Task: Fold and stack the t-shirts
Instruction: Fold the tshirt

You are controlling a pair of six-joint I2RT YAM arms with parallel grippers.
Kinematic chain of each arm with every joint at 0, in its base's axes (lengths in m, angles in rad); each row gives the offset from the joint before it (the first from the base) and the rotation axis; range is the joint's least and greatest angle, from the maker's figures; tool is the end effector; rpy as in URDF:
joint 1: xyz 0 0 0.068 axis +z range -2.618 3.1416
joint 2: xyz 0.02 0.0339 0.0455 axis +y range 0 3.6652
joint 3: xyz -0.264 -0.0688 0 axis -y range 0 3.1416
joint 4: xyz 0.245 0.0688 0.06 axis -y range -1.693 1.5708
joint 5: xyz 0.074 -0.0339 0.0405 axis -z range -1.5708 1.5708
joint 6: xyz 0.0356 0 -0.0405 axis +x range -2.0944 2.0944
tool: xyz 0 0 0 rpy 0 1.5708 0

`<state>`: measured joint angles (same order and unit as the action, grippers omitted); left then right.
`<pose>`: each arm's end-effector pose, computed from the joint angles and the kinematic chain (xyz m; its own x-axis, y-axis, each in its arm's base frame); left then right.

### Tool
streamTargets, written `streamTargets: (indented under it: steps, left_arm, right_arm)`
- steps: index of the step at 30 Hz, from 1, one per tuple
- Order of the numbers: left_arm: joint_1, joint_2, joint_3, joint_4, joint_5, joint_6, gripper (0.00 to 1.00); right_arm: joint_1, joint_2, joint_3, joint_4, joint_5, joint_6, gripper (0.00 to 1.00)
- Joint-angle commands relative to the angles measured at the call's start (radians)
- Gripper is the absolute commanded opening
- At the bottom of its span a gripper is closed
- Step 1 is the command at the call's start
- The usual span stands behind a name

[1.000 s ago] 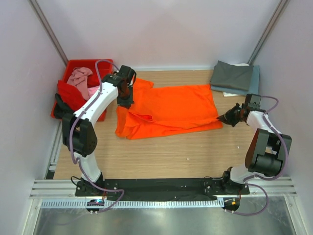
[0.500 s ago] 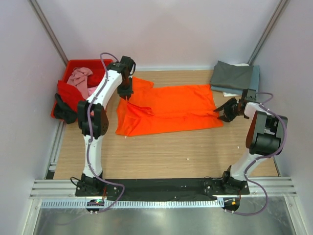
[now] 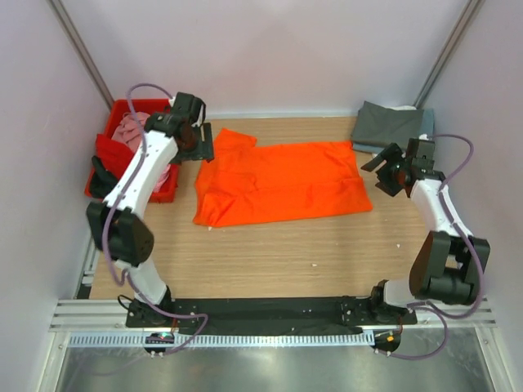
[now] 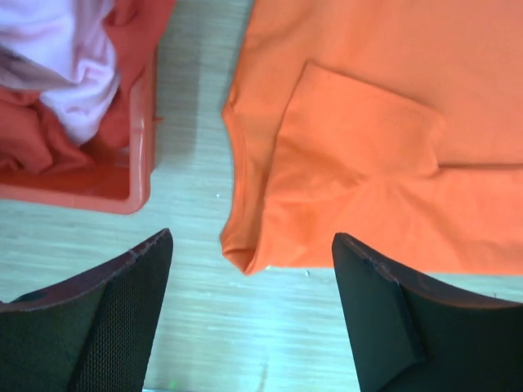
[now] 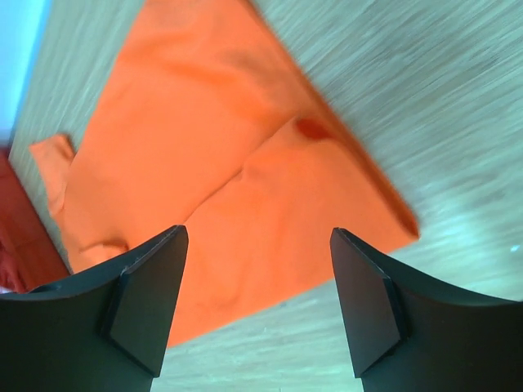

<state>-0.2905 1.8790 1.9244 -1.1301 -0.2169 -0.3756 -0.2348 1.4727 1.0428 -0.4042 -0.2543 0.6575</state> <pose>0.3787 -0.1052 0.3400 -0.8553 -0.1182 -0.5044 -0.1401 0.9901 0.0056 0.3082 -0.0645 0.2483 -0.5330 0.7357 -0.4179 0.4884 0.6709 0.5581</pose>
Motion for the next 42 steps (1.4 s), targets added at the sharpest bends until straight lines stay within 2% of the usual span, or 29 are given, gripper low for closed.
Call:
streamTargets:
  steps: [1, 4, 9, 17, 19, 24, 30, 32, 35, 36, 38, 42]
  left_arm:
    - [-0.009, -0.216, -0.279, 0.180, 0.036, -0.080, 0.80]
    - [-0.019, -0.320, -0.500, 0.343, 0.134, -0.140, 0.79]
    - [-0.033, -0.337, -0.688, 0.452, 0.160, -0.200, 0.75]
    - [-0.033, -0.425, -0.912, 0.561, 0.111, -0.238, 0.75]
    - [-0.035, -0.451, -0.978, 0.601, 0.100, -0.250, 0.71]
    - [-0.039, -0.546, -1.169, 0.843, 0.071, -0.256, 0.66]
    - [-0.039, -0.497, -1.220, 0.961, 0.077, -0.220, 0.62]
    - [-0.039, -0.474, -1.223, 0.986, 0.083, -0.210, 0.56]
    - [-0.039, -0.463, -1.223, 0.997, 0.097, -0.203, 0.40]
    - [-0.039, -0.466, -1.226, 0.997, 0.105, -0.203, 0.28]
    - [-0.039, -0.477, -1.226, 0.977, 0.122, -0.210, 0.12]
    - [-0.039, -0.504, -1.193, 0.859, 0.148, -0.270, 0.02]
  right_arm:
    - [0.105, -0.104, -0.079, 0.040, 0.070, -0.027, 0.77]
    - [0.169, -0.071, -0.102, 0.093, 0.029, -0.036, 0.75]
    - [0.212, 0.050, -0.084, 0.151, -0.046, -0.059, 0.73]
    - [0.212, 0.127, -0.101, 0.134, -0.017, -0.096, 0.72]
    - [0.212, 0.130, -0.110, 0.134, -0.010, -0.101, 0.72]
    - [0.212, 0.141, -0.093, 0.119, -0.016, -0.111, 0.72]
    - [0.212, 0.155, -0.090, 0.140, -0.019, -0.098, 0.72]
    - [0.212, 0.170, -0.090, 0.140, -0.008, -0.102, 0.72]
    - [0.212, 0.195, -0.109, 0.146, 0.010, -0.105, 0.71]
    - [0.212, 0.201, -0.121, 0.137, 0.012, -0.105, 0.71]
    - [0.212, 0.193, -0.154, 0.124, 0.053, -0.099, 0.71]
    - [0.212, 0.147, -0.228, 0.107, 0.147, -0.067, 0.73]
